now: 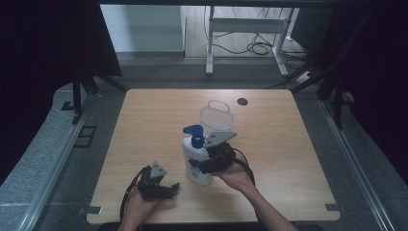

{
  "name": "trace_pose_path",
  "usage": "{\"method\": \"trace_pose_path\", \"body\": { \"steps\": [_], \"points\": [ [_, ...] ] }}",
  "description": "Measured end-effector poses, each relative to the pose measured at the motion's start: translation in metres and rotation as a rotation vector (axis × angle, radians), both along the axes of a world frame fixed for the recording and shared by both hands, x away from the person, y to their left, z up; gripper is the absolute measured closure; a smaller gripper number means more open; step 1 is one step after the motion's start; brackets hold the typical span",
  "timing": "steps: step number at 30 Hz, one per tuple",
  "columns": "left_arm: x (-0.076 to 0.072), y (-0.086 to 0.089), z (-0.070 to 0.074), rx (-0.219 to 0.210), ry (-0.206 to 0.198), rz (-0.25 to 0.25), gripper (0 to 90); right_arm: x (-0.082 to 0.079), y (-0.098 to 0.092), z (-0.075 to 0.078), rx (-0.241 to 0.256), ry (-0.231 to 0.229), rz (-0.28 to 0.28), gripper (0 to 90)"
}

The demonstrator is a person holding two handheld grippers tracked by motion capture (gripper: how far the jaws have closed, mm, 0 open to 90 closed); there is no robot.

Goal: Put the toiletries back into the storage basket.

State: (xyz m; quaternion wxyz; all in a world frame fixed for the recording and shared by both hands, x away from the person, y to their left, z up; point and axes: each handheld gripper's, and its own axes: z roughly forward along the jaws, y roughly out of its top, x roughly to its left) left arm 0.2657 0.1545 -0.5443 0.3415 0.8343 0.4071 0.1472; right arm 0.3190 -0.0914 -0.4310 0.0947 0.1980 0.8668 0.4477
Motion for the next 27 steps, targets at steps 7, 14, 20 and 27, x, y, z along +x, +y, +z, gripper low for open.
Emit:
{"method": "trace_pose_path", "body": {
  "steps": [7,14,20,27],
  "points": [
    [0.0,0.0,0.0,0.001,0.0,0.0,11.6,0.003,-0.003,0.008,0.007,0.003,0.005,37.5],
    [0.0,0.0,0.0,0.001,0.0,-0.001,11.6,0.008,-0.008,0.018,-0.003,-0.01,0.004,37.5],
    [0.0,0.0,0.0,0.001,-0.001,-0.005,11.6,0.014,-0.012,0.026,0.0,-0.011,-0.001,37.6],
    [0.001,0.001,0.0,0.003,-0.004,-0.01,11.5,0.02,-0.017,0.034,0.005,-0.017,-0.011,37.8]
  ]
}}
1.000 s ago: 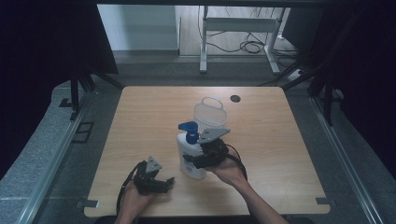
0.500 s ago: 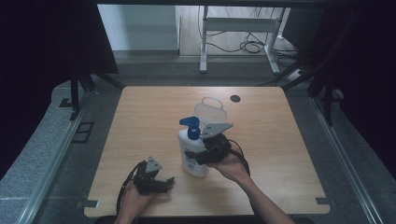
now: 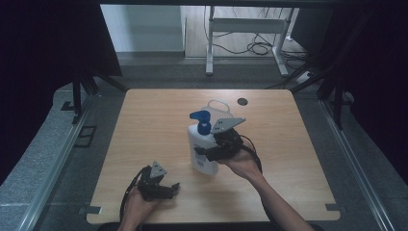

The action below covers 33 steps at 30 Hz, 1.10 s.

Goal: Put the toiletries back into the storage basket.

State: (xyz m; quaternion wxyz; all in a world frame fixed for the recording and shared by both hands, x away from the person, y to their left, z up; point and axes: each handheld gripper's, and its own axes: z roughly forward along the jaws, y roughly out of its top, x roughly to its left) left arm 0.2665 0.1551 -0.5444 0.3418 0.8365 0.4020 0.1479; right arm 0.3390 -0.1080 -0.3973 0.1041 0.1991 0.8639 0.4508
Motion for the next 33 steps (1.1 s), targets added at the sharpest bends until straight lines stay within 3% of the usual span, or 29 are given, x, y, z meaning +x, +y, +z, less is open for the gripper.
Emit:
{"method": "trace_pose_path", "body": {
  "steps": [16,33],
  "points": [
    [0.0,0.0,0.0,0.001,0.002,-0.001,11.6,0.022,-0.017,0.026,0.02,-0.015,-0.031,37.9],
    [0.0,0.0,0.0,0.001,0.002,0.0,11.6,0.044,-0.029,0.044,0.041,-0.008,-0.054,38.2]
  ]
}}
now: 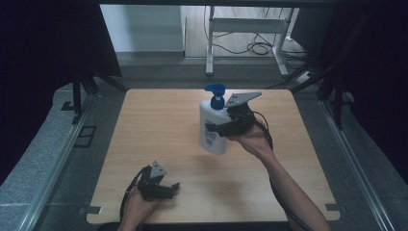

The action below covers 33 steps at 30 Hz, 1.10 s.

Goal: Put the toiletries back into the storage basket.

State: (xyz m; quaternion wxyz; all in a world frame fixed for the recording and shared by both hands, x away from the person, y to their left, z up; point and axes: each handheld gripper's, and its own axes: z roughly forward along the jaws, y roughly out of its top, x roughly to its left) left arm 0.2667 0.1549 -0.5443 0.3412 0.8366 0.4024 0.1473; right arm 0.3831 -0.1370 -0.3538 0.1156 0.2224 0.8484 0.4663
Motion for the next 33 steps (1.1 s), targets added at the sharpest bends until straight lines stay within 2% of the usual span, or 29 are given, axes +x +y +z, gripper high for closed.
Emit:
{"method": "trace_pose_path", "body": {
  "steps": [14,33],
  "points": [
    [0.0,0.0,0.0,0.007,0.001,-0.005,11.6,0.019,-0.005,0.012,0.018,-0.018,-0.012,38.8],
    [0.0,0.0,0.0,0.006,0.001,-0.005,11.6,0.048,-0.007,0.021,0.01,-0.041,-0.026,38.7]
  ]
}}
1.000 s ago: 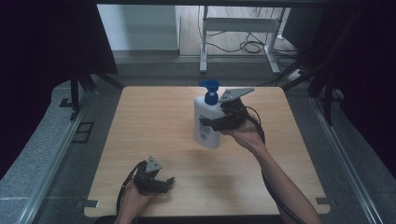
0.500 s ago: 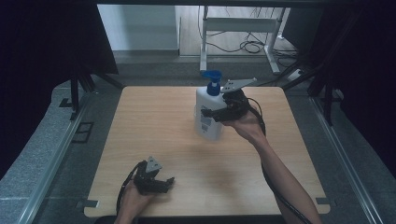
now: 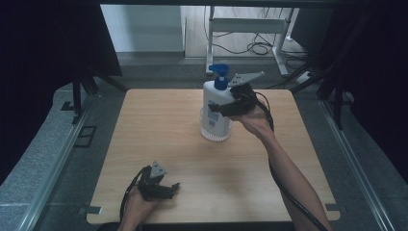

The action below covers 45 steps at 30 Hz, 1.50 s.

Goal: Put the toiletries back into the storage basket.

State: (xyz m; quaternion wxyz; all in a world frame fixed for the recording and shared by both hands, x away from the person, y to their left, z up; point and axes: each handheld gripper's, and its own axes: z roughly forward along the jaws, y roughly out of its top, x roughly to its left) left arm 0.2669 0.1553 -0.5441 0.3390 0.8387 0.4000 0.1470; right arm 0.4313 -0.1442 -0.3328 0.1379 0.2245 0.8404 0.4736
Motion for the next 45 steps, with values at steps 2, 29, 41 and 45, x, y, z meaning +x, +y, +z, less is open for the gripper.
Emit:
{"method": "trace_pose_path", "body": {
  "steps": [2,29,41,45],
  "points": [
    [0.0,0.0,0.0,0.0,0.0,0.0,11.6,0.005,-0.002,0.001,0.0,-0.003,-0.005,38.7],
    [0.0,0.0,0.0,-0.004,0.0,0.0,11.6,0.046,-0.002,-0.001,-0.013,-0.02,-0.026,38.4],
    [0.0,0.0,0.0,-0.001,-0.001,-0.003,11.6,0.057,-0.002,-0.016,-0.009,-0.016,-0.038,38.3],
    [0.0,0.0,0.0,-0.002,-0.002,-0.003,11.6,0.059,-0.002,-0.021,-0.013,-0.017,-0.041,38.3]
  ]
}}
